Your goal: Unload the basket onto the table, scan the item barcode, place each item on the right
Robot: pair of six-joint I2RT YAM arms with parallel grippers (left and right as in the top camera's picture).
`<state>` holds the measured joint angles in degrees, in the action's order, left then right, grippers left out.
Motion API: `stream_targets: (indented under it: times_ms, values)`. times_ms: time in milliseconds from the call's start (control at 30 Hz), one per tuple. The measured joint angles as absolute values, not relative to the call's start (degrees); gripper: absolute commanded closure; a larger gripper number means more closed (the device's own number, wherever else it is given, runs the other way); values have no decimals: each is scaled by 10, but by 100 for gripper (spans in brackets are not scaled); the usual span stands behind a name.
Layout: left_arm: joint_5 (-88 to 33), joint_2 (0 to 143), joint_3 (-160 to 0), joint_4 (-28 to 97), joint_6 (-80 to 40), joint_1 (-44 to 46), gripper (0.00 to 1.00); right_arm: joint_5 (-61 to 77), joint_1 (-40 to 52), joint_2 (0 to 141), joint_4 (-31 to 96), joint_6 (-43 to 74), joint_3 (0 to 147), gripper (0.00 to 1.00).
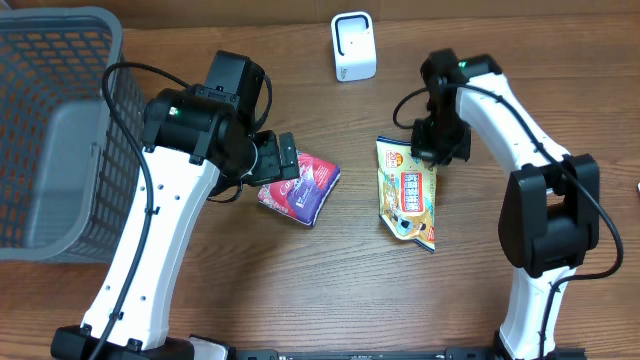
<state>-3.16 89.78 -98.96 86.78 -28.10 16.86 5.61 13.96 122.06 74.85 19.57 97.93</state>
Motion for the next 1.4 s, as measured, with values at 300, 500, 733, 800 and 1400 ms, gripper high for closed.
stream_targets:
  times_ms: [300, 500, 733, 800, 1400]
  values:
    - [-32, 898, -990, 868, -281, 169, 0, 59, 141, 1202, 633, 233, 872, 96]
    - [-31, 898, -990, 868, -281, 169, 0, 23, 78, 1219, 768, 243, 1003, 96]
    - [-31, 898, -990, 868, -281, 169, 0, 114, 69, 1218, 876, 135, 1081, 96]
    - [-31, 898, -990, 868, -281, 169, 0, 128, 97, 1218, 855, 121, 1046, 96]
    - [-31, 898, -990, 868, -281, 169, 0, 79, 190, 1210, 736, 202, 877, 96]
